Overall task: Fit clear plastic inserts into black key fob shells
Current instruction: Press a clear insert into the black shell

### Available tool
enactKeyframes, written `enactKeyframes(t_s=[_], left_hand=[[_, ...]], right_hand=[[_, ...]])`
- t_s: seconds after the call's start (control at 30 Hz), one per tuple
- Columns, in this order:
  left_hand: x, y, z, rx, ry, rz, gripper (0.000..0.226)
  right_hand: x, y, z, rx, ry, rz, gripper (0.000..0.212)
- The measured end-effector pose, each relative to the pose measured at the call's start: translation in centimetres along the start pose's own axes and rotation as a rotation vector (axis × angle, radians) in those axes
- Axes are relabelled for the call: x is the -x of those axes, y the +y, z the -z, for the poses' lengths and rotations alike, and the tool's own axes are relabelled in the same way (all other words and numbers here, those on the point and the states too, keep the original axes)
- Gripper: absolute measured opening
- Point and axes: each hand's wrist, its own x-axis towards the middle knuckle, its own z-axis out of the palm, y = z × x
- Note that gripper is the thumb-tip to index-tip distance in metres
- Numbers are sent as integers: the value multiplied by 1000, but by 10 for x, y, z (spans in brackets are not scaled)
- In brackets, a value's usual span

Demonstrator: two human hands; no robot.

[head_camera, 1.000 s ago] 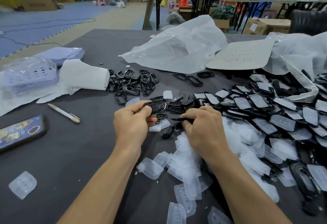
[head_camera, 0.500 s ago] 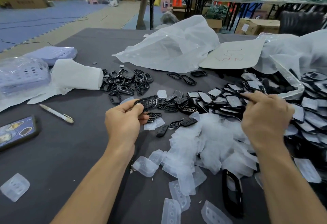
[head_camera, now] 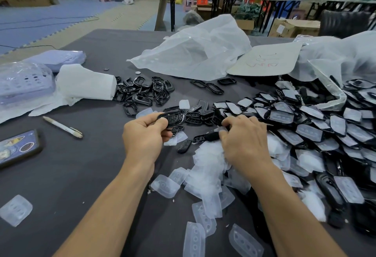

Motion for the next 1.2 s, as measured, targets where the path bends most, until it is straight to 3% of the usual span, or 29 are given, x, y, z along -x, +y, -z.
enactKeyframes(t_s=[0.03,0.13,0.33,0.47,0.57,0.77,1.07,1.2], left_hand=[[1,0,-1,-4,-7,-1,30],[1,0,-2,-15,-21,-5,35],[0,-4,-2,-65,-44,-14,26],[3,-10,-5,-189,-107,-42,27],[9,-13,-9,-181,-165,-26,30],[13,-12,-13,-98,-222,47,21],[17,-6,-12,-115,-261,38,25],[17,-6,-12,-117,-257,30,31]], right_hand=[[-1,0,1,-25,-1,-16,7],[1,2,3,-155,40,-47,20],[3,0,17,-774,270,-170,17],[7,-16,21,-1298,83,-233,20],[10,-26,20,-1488,-34,-289,21],[13,-33,18,-1509,-135,-288,12],[16,-35,21,-1479,-187,-224,17],[17,-34,18,-1387,-79,-195,22]])
